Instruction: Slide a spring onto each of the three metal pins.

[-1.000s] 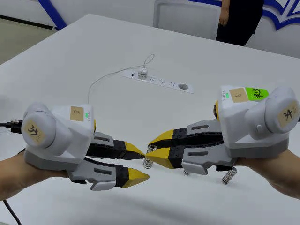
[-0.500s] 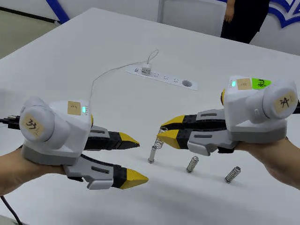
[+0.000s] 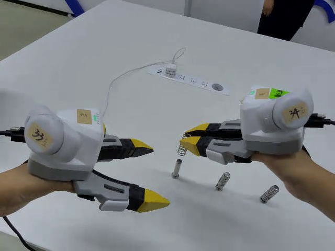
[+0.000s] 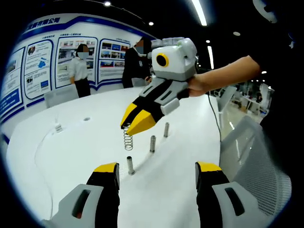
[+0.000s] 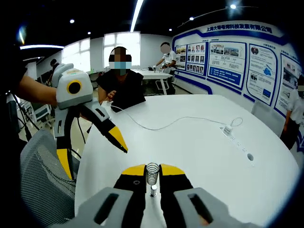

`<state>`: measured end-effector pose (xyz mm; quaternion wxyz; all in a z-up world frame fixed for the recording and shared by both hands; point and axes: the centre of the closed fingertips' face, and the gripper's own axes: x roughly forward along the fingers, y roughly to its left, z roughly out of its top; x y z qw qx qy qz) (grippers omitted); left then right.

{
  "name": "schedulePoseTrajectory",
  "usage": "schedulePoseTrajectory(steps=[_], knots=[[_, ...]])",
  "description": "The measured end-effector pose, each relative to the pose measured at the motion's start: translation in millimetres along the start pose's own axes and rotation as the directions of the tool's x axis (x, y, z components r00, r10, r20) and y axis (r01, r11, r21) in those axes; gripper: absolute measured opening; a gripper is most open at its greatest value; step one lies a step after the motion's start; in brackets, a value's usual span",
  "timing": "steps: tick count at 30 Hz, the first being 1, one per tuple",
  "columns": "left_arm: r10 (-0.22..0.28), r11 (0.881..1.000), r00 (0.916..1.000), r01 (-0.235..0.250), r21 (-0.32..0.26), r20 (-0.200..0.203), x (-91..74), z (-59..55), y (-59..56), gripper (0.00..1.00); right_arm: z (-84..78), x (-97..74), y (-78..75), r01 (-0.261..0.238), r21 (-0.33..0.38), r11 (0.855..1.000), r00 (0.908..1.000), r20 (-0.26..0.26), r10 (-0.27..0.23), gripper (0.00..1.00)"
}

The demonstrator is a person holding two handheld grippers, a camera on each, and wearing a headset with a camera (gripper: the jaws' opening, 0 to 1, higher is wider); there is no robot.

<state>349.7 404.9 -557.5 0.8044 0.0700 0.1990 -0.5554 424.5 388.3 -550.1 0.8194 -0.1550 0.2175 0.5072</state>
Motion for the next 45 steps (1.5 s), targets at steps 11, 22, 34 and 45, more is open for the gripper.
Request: schedulePoseTrajectory(steps=[11, 22, 34, 45], knots=[[0.038, 0.998, 0.9992, -0.038, -0.043, -0.01, -1.1, -9.7, 8.7, 0.79, -21.2, 10.9, -7.7, 0.004, 0.065, 0.998, 0.9996, -0.029, -0.002, 0.1], [0.046, 0.997, 0.9988, -0.047, -0.053, -0.012, -0.7, -9.8, 11.4, 0.83, -37.4, 20.1, -5.9, 0.012, 0.075, 0.997, 0.9991, -0.042, -0.009, 0.11], [0.055, 0.997, 0.9979, -0.057, -0.058, -0.035, -4.0, -16.2, 14.6, 0.83, -52.1, 31.9, -4.1, 0.026, 0.03, 0.999, 0.9965, -0.08, -0.024, 0.11], [0.07, 0.995, 0.9969, -0.072, -0.062, -0.037, -7.1, -17.1, 18.9, 0.83, -65.7, 39.0, -2.3, 0.02, -0.005, 1.0, 0.9918, -0.126, -0.021, 0.11]])
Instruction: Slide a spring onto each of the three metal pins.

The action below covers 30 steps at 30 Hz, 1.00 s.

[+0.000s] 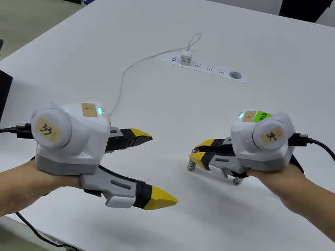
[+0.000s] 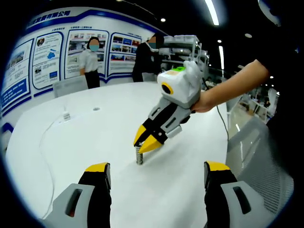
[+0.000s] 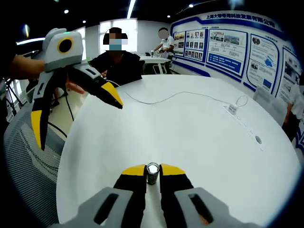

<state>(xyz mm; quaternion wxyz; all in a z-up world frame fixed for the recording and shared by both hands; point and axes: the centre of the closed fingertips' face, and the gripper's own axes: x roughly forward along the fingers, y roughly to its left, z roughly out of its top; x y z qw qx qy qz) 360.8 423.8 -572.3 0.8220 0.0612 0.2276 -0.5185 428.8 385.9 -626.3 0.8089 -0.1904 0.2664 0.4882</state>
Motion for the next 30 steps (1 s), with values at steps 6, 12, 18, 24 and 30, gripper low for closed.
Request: schedulePoseTrajectory(steps=[6, 12, 18, 24, 30], knots=[[0.001, 1.0, 1.0, -0.001, 0.0, -0.003, 0.3, -0.6, -0.5, 0.82, -3.8, 1.0, 0.1, -0.006, -0.008, 1.0, 0.9999, -0.012, 0.006, 0.11], [0.003, 1.0, 1.0, -0.003, -0.003, -0.004, 0.3, -0.6, -0.5, 0.82, -7.9, 2.8, 0.7, -0.011, -0.008, 1.0, 0.9996, -0.027, 0.011, 0.11], [0.003, 1.0, 1.0, -0.003, -0.006, -0.005, -0.1, -1.3, -0.7, 0.82, -8.0, 3.0, 1.1, -0.013, 0.001, 1.0, 0.9995, -0.028, 0.013, 0.11], [0.001, 1.0, 1.0, -0.001, -0.001, -0.005, 0.0, -0.4, -1.3, 0.82, -8.3, 2.7, 1.7, -0.018, 0.01, 1.0, 0.9994, -0.03, 0.018, 0.11], [0.001, 1.0, 1.0, -0.001, 0.002, 0.001, -0.2, 2.3, -1.5, 0.82, -11.2, 2.1, 4.3, -0.028, 0.003, 1.0, 0.9984, -0.049, 0.028, 0.15]])
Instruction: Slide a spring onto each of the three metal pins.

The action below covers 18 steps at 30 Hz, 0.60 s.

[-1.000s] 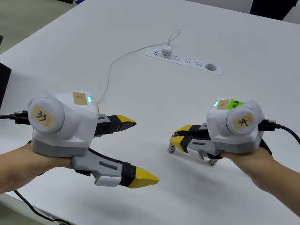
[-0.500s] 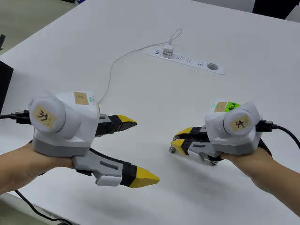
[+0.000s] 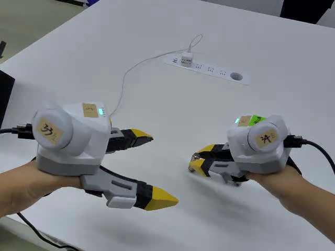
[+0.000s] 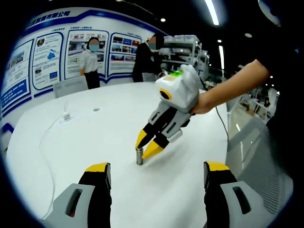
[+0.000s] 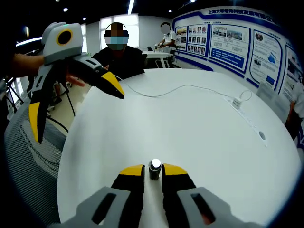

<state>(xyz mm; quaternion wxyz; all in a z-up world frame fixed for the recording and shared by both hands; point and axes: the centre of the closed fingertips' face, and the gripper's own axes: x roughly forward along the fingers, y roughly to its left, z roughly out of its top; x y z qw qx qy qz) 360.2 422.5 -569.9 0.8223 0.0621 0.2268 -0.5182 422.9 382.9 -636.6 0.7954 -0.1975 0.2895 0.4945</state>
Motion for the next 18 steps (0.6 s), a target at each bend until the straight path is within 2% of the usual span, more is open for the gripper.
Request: schedulePoseTrajectory(steps=[7, 11, 14, 18], knots=[[0.009, 1.0, 1.0, -0.009, 0.006, 0.004, -2.2, 2.9, 0.3, 0.82, 6.3, -8.1, -4.3, 0.022, -0.002, 1.0, 0.9997, 0.013, -0.022, 0.15], [0.02, 1.0, 0.9997, -0.021, 0.004, 0.017, -4.5, 7.9, 2.7, 0.82, 11.7, -21.9, -10.9, 0.045, -0.002, 0.999, 0.9983, 0.037, -0.045, 0.16], [0.027, 0.999, 0.9996, -0.027, 0.019, 0.012, -4.5, 11.5, 4.6, 0.83, 9.3, -31.7, -17.4, 0.064, 0.0, 0.998, 0.9972, 0.038, -0.064, 0.16], [0.036, 0.999, 0.9989, -0.037, 0.022, 0.03, -4.2, 20.4, 7.0, 0.84, 8.9, -49.8, -26.8, 0.095, 0.041, 0.995, 0.993, 0.066, -0.098, 0.17]])
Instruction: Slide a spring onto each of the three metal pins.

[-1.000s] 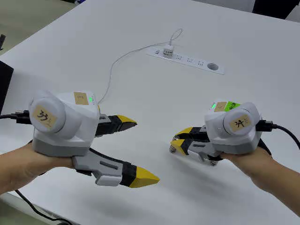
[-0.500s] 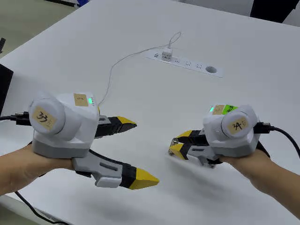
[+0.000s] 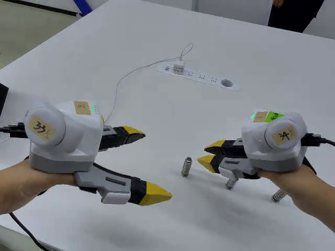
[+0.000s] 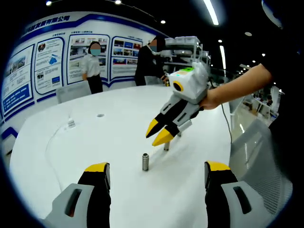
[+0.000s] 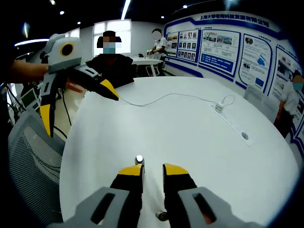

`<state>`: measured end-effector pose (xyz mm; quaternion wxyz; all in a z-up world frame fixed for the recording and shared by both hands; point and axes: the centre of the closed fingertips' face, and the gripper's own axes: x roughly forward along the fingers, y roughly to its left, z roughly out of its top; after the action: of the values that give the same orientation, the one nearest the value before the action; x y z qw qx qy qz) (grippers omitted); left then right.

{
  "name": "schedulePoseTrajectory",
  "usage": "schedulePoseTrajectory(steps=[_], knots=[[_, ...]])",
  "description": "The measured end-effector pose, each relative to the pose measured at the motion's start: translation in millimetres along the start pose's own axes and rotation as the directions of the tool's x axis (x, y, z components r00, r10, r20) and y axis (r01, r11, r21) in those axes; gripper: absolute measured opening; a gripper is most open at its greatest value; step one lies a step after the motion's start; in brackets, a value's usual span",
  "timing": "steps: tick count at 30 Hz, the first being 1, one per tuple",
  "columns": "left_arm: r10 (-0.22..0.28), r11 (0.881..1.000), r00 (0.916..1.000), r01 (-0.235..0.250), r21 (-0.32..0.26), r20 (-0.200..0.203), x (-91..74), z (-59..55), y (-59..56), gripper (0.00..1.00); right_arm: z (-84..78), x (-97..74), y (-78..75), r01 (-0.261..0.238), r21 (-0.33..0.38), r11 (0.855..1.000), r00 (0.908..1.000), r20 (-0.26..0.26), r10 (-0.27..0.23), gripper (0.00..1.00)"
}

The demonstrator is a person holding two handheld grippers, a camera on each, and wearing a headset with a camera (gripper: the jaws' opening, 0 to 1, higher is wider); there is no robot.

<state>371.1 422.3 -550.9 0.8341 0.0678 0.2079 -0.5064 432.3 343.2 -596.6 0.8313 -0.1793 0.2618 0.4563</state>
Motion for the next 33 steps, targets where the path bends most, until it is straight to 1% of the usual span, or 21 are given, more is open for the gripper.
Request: schedulePoseTrajectory(steps=[3, 6, 7, 9, 12, 15, 17, 21, 25, 27, 30, 33], knots=[[0.013, 1.0, 0.9997, -0.013, -0.005, 0.02, 1.0, 8.7, 2.3, 0.85, 5.5, -15.9, -4.5, 0.014, 0.034, 0.999, 0.9991, 0.04, -0.015, 0.18], [0.02, 1.0, 0.9995, -0.02, 0.005, 0.024, 2.4, 14.7, 4.0, 0.85, 7.6, -33.9, -9.9, 0.036, 0.042, 0.998, 0.9971, 0.066, -0.039, 0.18], [0.023, 1.0, 0.9995, -0.023, 0.011, 0.023, 3.2, 16.5, 4.7, 0.85, 6.7, -41.9, -12.5, 0.046, 0.043, 0.998, 0.9962, 0.072, -0.049, 0.18], [0.024, 1.0, 0.9995, -0.024, 0.015, 0.023, 4.2, 19.2, 5.2, 0.85, 4.2, -52.6, -16.2, 0.058, 0.045, 0.997, 0.9952, 0.076, -0.061, 0.19], [0.023, 1.0, 0.9992, -0.023, 0.018, 0.032, 6.2, 26.2, 3.8, 0.85, -3.1, -74.0, -23.9, 0.088, 0.065, 0.994, 0.9919, 0.086, -0.093, 0.2], [0.02, 1.0, 0.9991, -0.021, 0.022, 0.037, 9.0, 30.9, 2.0, 0.86, -11.4, -91.5, -29.4, 0.115, 0.084, 0.99, 0.9886, 0.088, -0.122, 0.2], [0.022, 0.999, 0.9993, -0.023, 0.031, 0.029, 11.0, 31.1, 1.4, 0.86, -18.2, -102.3, -35.2, 0.134, 0.097, 0.986, 0.9858, 0.089, -0.143, 0.21], [0.018, 0.999, 0.9998, -0.018, 0.039, 0.012, 11.9, 28.8, -1.1, 0.86, -27.0, -122.9, -36.9, 0.154, 0.115, 0.981, 0.9821, 0.091, -0.165, 0.23], [0.019, 1.0, 0.9994, -0.019, 0.012, 0.03, 11.1, 30.8, -2.1, 0.88, -38.5, -143.1, -36.3, 0.173, 0.126, 0.977, 0.9795, 0.083, -0.184, 0.24], [0.023, 1.0, 0.9988, -0.023, -0.002, 0.042, 10.1, 33.0, -1.4, 0.89, -41.7, -152.4, -34.7, 0.18, 0.135, 0.974, 0.9776, 0.086, -0.192, 0.25], [0.026, 1.0, 0.9984, -0.026, -0.004, 0.05, 8.6, 35.3, -1.6, 0.91, -46.5, -165.3, -33.5, 0.193, 0.145, 0.97, 0.974, 0.09, -0.208, 0.27], [0.025, 1.0, 0.9985, -0.025, -0.001, 0.049, 7.3, 35.6, -2.3, 0.94, -50.8, -176.0, -31.9, 0.199, 0.144, 0.969, 0.9719, 0.098, -0.214, 0.29]])
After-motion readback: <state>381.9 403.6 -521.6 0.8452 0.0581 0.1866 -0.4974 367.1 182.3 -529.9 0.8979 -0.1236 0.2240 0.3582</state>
